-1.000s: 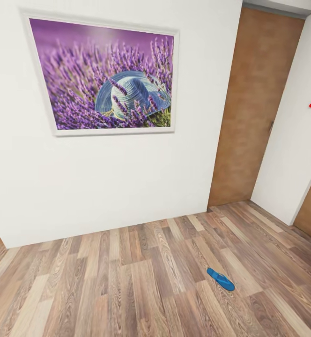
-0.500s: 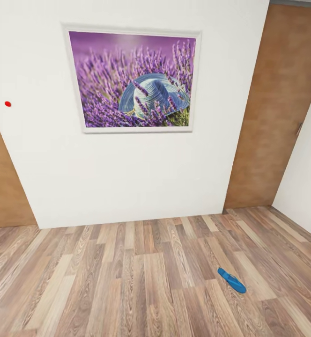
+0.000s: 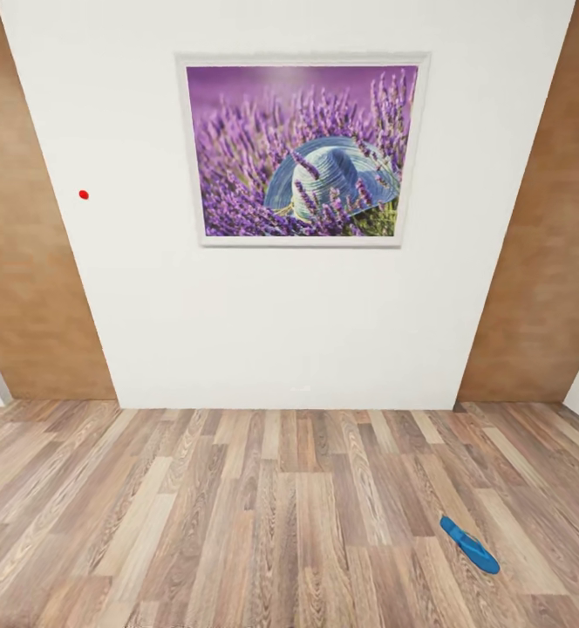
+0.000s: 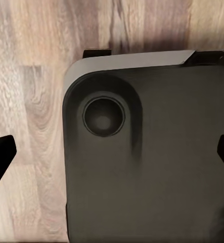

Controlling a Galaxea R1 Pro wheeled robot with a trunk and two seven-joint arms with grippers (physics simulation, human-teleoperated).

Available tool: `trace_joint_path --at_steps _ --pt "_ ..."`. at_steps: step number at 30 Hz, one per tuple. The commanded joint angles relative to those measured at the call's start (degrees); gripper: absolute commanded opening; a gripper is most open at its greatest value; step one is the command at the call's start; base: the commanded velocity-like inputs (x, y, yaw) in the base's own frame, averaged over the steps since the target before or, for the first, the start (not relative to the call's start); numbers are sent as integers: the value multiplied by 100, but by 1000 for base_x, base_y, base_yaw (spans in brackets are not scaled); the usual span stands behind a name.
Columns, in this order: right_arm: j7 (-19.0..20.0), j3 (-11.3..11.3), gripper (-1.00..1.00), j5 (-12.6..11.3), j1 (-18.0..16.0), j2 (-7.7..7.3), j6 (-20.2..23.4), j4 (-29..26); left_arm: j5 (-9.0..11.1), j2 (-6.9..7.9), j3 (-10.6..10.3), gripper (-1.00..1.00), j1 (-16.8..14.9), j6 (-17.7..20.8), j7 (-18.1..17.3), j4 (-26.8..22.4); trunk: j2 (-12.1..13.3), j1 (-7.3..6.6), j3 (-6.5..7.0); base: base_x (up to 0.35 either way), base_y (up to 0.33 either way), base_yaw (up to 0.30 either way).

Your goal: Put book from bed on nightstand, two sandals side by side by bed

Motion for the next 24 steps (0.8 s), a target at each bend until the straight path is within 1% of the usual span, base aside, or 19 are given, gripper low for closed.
trace_joint_path --at_steps 1,21,24 --pt "-5 -2 100 -3 -2 1 -4 0 -3 -1 0 100 3 -8 2 -8 -3 0 -5 -1 -1 282" --pt "-14 3 100 5 -2 1 21 0 6 -12 4 100 3 -7 2 -52 -3 0 -5 0 -6 281" --pt "-14 5 100 5 -2 1 25 0 6 -12 4 100 3 -7 3 -52 -3 0 -5 23 -74 282"
